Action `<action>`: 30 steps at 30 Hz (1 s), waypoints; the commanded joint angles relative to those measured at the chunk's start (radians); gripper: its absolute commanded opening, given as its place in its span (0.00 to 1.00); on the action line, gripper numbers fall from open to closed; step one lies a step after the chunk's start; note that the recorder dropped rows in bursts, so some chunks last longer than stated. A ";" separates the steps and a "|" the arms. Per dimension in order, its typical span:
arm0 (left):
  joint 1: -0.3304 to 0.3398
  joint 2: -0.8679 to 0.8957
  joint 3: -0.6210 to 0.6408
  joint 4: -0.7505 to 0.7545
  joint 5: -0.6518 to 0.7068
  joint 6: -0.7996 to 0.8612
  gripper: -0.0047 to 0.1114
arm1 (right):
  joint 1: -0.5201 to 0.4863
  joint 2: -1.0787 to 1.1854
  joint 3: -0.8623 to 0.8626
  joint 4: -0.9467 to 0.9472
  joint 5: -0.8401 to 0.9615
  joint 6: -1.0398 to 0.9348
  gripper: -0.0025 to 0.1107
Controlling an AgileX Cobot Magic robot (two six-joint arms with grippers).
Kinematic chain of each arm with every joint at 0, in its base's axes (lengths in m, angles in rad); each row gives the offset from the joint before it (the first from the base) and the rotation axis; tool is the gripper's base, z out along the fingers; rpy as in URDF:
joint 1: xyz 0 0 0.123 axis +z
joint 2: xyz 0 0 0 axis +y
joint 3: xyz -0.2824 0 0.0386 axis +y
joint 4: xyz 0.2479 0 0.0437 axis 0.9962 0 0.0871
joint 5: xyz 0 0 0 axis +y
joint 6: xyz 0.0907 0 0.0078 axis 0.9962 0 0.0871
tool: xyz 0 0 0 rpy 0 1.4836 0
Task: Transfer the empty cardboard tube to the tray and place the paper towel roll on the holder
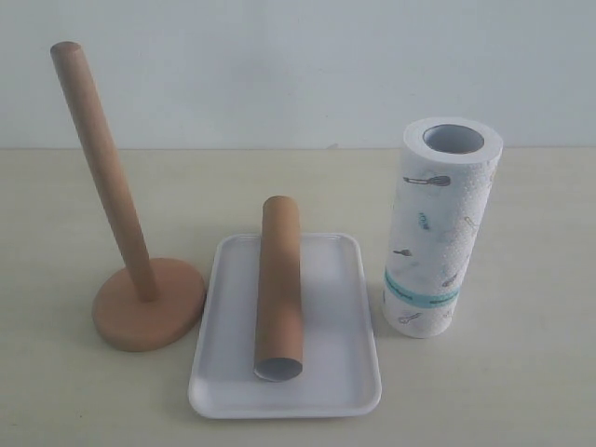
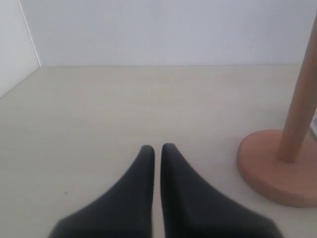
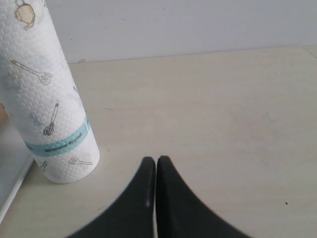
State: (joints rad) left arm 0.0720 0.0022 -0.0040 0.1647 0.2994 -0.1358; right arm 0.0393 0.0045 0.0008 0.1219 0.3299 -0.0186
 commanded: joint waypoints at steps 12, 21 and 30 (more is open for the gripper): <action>0.005 -0.002 0.004 -0.194 -0.005 0.152 0.08 | -0.007 -0.004 -0.001 -0.003 -0.007 -0.003 0.02; 0.005 -0.002 0.004 -0.194 -0.005 0.152 0.08 | -0.007 -0.004 -0.001 -0.003 -0.007 -0.003 0.02; 0.005 -0.002 0.004 -0.194 -0.005 0.152 0.08 | -0.007 -0.004 -0.001 -0.001 -0.012 -0.009 0.02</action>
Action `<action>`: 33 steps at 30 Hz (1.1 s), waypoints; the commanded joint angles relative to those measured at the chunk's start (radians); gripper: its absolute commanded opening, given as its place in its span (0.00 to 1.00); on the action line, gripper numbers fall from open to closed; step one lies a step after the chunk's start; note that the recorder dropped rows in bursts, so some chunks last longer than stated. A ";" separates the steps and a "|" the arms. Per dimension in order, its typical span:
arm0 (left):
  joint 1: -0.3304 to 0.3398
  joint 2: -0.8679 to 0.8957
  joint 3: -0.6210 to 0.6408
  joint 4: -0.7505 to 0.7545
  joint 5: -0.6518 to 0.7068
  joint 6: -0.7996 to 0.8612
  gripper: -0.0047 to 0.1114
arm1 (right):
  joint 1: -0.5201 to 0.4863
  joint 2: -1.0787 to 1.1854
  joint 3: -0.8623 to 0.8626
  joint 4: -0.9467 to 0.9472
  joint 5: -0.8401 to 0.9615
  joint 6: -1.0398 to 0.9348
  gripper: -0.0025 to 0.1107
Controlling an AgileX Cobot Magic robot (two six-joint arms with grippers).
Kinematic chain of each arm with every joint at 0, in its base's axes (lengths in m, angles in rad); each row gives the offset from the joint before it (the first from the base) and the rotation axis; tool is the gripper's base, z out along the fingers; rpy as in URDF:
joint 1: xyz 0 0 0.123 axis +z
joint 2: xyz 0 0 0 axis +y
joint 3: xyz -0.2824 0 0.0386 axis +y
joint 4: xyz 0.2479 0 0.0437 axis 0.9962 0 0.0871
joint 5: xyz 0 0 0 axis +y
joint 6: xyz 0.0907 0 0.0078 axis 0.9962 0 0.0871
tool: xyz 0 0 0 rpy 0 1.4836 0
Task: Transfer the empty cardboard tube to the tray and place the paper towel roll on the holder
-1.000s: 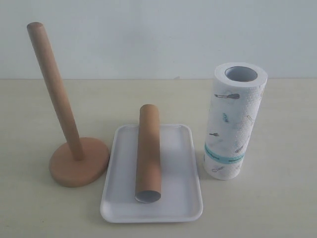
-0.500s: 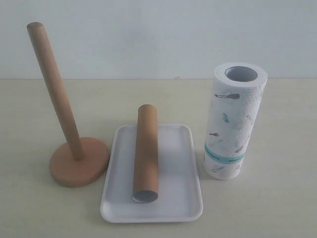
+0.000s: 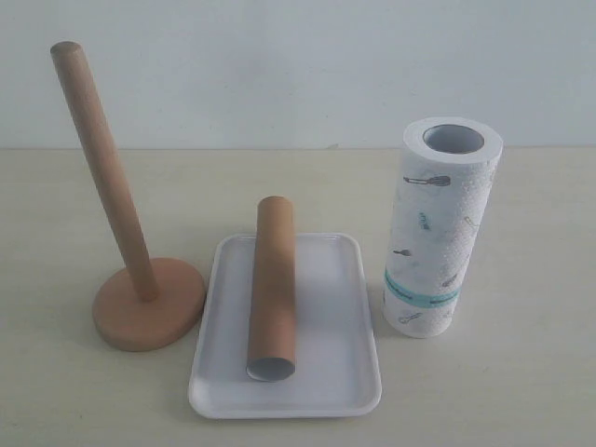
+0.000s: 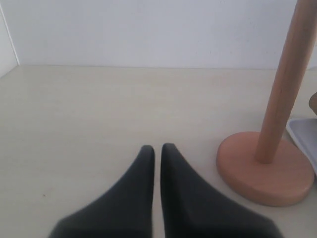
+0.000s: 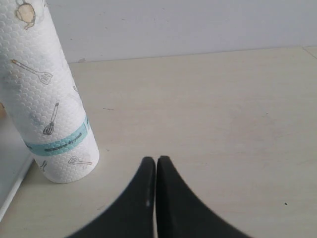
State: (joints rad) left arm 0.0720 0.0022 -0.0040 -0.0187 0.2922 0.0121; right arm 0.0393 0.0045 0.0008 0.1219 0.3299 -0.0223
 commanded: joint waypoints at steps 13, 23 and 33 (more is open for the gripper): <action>0.005 -0.002 0.004 -0.010 0.002 0.004 0.08 | -0.007 -0.004 -0.006 0.002 -0.869 -0.004 0.02; 0.005 -0.002 0.004 -0.010 0.002 0.004 0.08 | -0.007 0.335 -0.546 -0.129 0.054 -0.017 0.02; 0.005 -0.002 0.004 -0.010 0.002 0.004 0.08 | -0.007 0.586 -0.628 -0.090 -0.129 0.057 0.02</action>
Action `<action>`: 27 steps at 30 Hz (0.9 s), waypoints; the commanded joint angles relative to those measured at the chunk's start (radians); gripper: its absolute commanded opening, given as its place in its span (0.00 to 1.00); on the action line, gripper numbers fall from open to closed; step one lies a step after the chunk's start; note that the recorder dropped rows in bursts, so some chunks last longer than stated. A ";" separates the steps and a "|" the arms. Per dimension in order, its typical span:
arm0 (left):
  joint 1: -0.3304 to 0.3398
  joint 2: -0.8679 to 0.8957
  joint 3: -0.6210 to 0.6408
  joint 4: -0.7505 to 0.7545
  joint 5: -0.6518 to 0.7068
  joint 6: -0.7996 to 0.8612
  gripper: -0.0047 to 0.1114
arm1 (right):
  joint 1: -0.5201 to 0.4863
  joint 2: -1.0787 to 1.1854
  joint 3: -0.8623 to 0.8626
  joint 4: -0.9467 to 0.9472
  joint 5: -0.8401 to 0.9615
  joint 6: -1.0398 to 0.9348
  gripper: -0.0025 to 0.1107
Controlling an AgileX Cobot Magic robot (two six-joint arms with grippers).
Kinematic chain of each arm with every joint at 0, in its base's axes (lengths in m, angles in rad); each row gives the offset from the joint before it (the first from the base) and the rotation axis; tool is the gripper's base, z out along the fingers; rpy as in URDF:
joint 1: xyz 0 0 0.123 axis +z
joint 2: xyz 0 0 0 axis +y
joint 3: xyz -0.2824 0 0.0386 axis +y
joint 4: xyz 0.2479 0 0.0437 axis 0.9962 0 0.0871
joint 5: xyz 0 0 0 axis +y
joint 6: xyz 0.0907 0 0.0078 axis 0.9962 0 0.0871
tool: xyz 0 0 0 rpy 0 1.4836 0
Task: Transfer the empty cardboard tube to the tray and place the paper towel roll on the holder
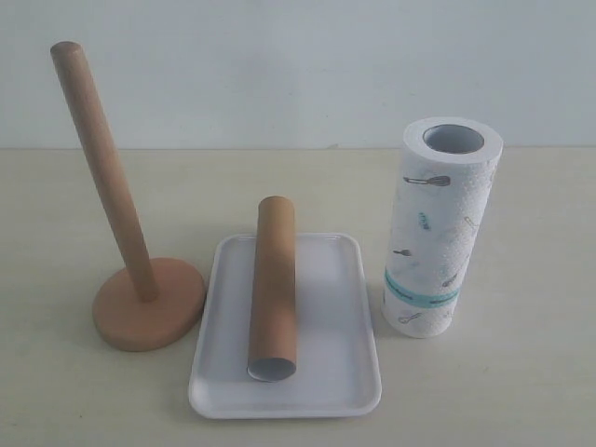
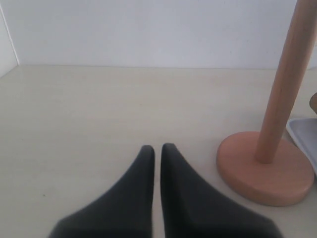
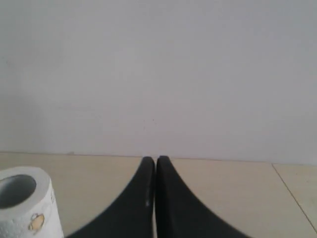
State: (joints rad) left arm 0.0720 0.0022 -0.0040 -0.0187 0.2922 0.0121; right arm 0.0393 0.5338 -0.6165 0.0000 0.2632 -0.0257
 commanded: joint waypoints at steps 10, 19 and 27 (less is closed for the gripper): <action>0.005 -0.002 0.004 -0.010 0.002 0.004 0.08 | 0.008 0.414 0.053 0.136 0.025 0.016 0.02; 0.005 -0.002 0.004 -0.010 0.002 0.004 0.08 | 0.321 0.475 0.511 0.167 -0.796 -0.123 0.02; 0.005 -0.002 0.004 -0.011 0.000 0.004 0.08 | 0.473 0.497 0.575 0.017 -0.976 -0.109 0.02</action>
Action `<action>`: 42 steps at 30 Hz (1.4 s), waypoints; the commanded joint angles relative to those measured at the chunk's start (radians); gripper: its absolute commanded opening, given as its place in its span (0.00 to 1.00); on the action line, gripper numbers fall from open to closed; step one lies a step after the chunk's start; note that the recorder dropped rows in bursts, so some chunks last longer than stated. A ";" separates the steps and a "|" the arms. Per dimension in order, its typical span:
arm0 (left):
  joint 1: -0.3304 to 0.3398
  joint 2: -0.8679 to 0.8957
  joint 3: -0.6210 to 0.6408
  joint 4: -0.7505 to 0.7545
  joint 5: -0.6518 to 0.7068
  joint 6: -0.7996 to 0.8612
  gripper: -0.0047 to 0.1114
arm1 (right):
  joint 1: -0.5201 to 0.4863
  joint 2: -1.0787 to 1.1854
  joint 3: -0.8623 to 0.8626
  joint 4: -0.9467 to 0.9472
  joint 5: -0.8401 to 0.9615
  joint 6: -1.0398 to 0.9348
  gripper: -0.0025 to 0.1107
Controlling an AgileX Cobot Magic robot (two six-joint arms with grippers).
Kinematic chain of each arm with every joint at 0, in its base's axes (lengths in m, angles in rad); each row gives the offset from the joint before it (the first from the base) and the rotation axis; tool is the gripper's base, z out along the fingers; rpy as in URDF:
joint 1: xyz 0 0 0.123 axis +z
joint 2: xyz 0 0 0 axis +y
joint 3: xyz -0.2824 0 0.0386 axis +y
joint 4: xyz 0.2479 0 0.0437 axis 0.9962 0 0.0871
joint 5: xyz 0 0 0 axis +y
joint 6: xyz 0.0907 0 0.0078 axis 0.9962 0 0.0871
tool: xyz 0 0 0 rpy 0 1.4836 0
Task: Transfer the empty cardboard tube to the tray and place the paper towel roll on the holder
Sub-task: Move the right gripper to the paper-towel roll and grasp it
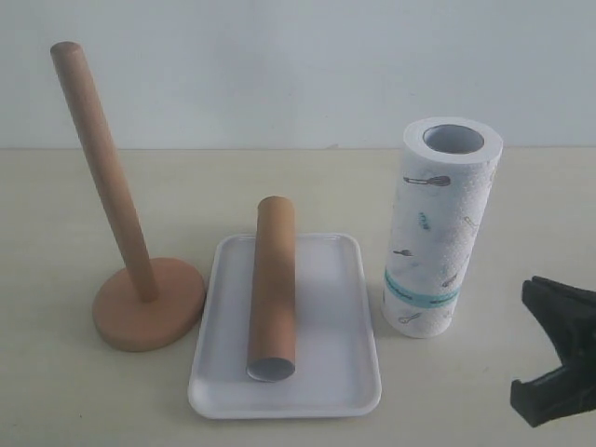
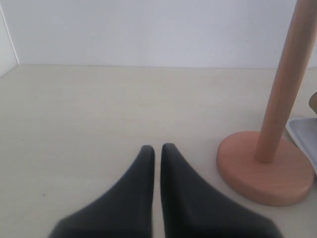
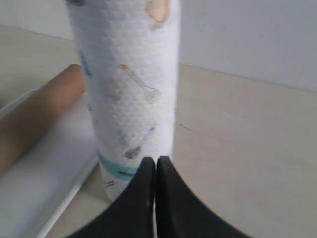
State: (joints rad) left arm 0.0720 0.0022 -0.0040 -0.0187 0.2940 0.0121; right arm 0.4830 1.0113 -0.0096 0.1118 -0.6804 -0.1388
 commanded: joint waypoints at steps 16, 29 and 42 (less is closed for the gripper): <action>0.005 -0.002 0.004 -0.011 -0.001 0.004 0.08 | 0.030 0.058 -0.063 -0.122 -0.033 0.220 0.80; 0.005 -0.002 0.004 -0.011 -0.001 0.004 0.08 | 0.030 0.058 -0.063 -0.122 -0.035 0.213 0.80; 0.005 -0.002 0.004 -0.011 -0.001 0.004 0.08 | 0.030 0.058 -0.063 -0.122 -0.146 0.096 0.80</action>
State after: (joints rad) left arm 0.0736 0.0022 -0.0040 -0.0214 0.2940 0.0121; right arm 0.5084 1.0687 -0.0681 0.0000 -0.7990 -0.0369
